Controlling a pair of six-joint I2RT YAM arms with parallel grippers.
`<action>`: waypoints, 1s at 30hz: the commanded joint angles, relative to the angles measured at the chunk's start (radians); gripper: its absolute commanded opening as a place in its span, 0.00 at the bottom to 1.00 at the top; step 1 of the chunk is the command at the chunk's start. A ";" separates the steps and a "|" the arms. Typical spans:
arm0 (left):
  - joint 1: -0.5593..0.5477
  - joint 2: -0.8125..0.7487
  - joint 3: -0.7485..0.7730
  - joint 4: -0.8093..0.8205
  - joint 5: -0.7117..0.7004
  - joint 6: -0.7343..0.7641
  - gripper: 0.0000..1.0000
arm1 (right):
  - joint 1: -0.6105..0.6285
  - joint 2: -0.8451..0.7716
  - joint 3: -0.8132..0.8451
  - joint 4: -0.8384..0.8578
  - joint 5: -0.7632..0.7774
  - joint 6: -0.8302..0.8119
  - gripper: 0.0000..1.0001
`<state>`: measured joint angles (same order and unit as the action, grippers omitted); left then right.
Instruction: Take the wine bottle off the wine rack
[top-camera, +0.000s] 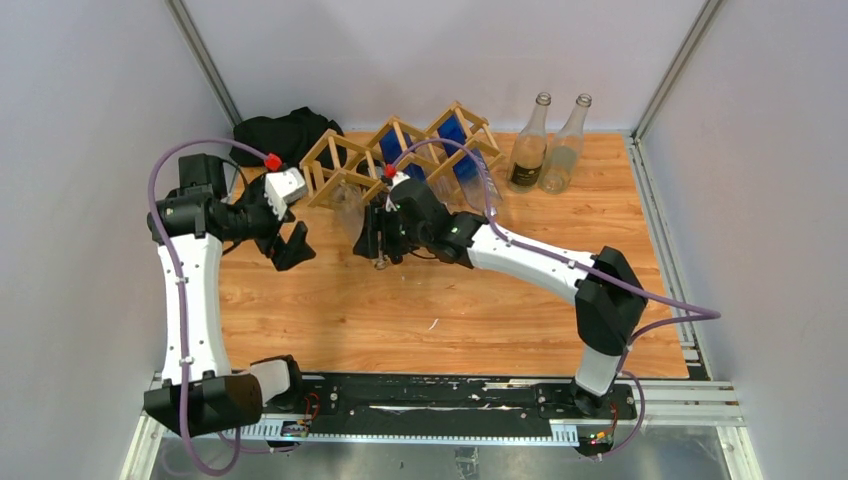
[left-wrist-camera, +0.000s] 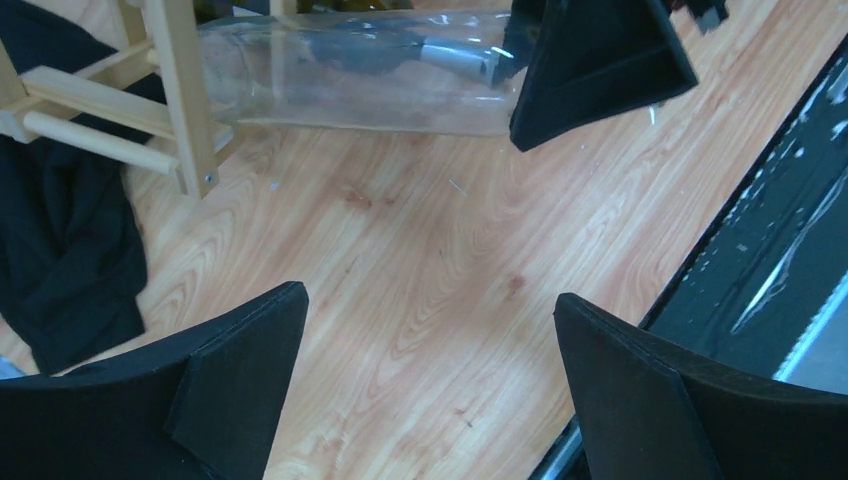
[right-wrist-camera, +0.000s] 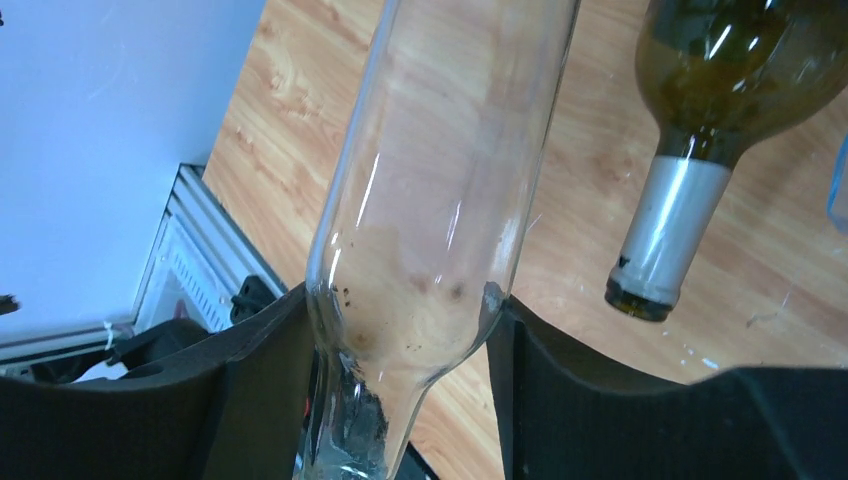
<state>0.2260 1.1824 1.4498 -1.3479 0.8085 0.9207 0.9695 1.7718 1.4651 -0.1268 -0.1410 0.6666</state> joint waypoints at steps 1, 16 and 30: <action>-0.013 -0.082 -0.077 -0.010 0.036 0.228 1.00 | 0.025 -0.081 -0.035 0.080 -0.132 0.030 0.00; -0.104 -0.223 -0.237 -0.009 0.022 0.502 1.00 | 0.026 -0.200 -0.096 0.014 -0.234 0.076 0.00; -0.212 -0.287 -0.318 -0.010 -0.026 0.700 1.00 | 0.063 -0.185 -0.001 -0.083 -0.381 -0.019 0.00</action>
<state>0.0608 0.9104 1.1671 -1.3491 0.8009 1.5600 1.0012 1.6058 1.3827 -0.2443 -0.4484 0.6960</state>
